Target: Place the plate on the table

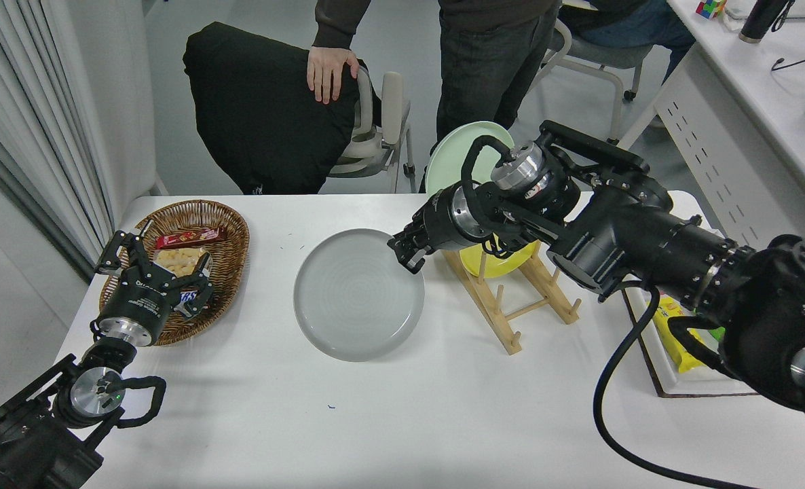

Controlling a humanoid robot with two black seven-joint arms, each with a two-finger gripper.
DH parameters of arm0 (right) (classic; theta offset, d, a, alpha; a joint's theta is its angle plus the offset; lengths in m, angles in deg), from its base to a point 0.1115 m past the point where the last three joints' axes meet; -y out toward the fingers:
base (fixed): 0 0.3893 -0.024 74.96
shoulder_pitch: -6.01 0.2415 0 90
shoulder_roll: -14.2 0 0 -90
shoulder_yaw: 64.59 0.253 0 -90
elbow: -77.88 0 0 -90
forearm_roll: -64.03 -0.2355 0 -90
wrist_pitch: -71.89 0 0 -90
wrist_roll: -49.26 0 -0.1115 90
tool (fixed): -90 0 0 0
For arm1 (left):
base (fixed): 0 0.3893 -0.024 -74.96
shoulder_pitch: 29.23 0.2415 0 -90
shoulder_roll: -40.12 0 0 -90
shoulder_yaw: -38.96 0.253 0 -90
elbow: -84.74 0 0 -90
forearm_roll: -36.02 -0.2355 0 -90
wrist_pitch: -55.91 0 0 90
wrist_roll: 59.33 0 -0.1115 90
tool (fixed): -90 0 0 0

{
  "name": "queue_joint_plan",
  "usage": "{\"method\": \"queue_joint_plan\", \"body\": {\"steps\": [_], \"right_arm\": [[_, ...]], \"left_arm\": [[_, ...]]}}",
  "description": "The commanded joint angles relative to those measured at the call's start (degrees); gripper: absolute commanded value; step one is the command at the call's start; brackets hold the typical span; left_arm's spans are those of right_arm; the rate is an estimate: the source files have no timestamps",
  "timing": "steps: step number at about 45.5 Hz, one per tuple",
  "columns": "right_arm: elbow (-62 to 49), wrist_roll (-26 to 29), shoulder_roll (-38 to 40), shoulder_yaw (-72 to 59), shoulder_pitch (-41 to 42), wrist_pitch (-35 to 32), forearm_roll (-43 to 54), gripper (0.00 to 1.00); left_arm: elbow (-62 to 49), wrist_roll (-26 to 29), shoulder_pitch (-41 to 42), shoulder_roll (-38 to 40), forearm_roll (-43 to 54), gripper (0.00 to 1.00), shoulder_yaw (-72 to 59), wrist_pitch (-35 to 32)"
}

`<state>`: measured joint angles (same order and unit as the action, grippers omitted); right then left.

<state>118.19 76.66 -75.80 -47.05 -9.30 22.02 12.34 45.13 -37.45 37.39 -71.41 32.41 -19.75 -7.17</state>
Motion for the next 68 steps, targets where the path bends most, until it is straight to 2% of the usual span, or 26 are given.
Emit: {"method": "queue_joint_plan", "body": {"steps": [1, 22, 68], "right_arm": [[-0.2, 0.3, 0.0, 2.0, -1.0, 4.9, -2.4, 0.0], [0.2, 2.9, 0.0, 4.6, -7.8, 4.9, -4.7, 0.0], [-1.9, 2.9, 0.0, 4.3, -15.7, 4.9, -1.7, 0.0]], "left_arm": [[0.0, 0.0, 0.0, 0.0, 0.0, 0.98, 0.0, 0.1], [0.0, 0.0, 0.0, 0.0, 0.0, 0.98, 0.0, 0.0], [0.1, 0.0, 0.0, 0.0, 0.0, 0.98, 0.0, 0.1]]}}
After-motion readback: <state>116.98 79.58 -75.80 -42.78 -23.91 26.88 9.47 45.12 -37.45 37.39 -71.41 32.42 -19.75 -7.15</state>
